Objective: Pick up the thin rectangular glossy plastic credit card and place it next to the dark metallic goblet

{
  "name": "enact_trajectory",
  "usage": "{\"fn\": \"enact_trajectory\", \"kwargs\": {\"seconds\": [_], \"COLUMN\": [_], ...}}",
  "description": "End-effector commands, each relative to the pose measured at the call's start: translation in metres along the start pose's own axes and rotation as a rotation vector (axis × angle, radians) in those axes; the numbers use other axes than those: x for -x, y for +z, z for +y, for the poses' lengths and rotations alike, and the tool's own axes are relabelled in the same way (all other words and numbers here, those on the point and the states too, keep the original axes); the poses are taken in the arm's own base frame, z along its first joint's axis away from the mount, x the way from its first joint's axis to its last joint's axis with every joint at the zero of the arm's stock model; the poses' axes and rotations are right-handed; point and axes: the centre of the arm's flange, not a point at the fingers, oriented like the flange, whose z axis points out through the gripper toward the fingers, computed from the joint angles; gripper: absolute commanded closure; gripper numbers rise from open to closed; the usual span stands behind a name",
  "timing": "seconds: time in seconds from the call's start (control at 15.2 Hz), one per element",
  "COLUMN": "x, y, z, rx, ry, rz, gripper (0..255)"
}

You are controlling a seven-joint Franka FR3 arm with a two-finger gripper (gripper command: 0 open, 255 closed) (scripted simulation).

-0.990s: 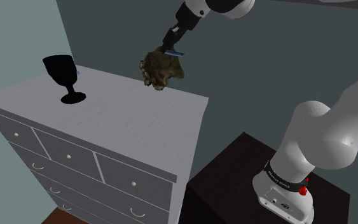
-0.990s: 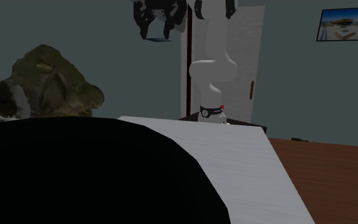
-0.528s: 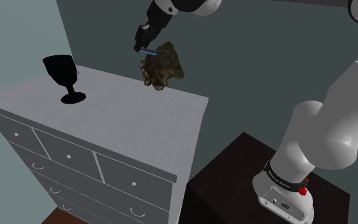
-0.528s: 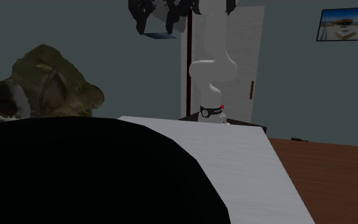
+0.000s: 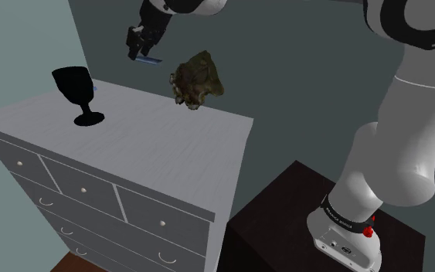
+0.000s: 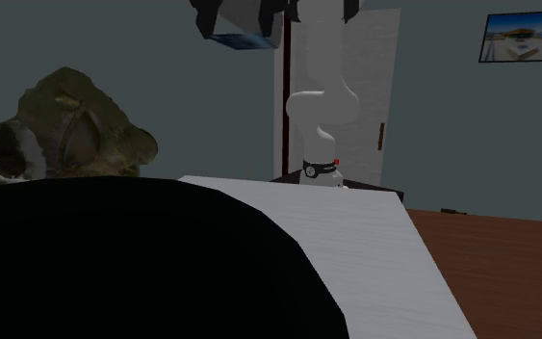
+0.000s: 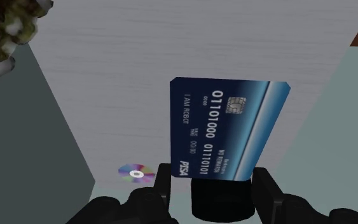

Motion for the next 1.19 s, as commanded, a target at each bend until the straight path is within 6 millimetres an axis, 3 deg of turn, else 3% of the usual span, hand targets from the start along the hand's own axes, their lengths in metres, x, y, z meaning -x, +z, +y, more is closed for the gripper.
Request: {"fn": "enact_trajectory", "kwargs": {"seconds": [0.0,0.2,1.12], "x": [-0.023,-0.053,-0.013], "y": [0.013,0.033,0.094], "z": [-0.011,-0.024,-0.024], "rx": [0.000,0.000,0.000], "ry": [0.001,0.001,0.001], "rz": [0.001,0.001,0.001], "gripper": [255,255,255]}}
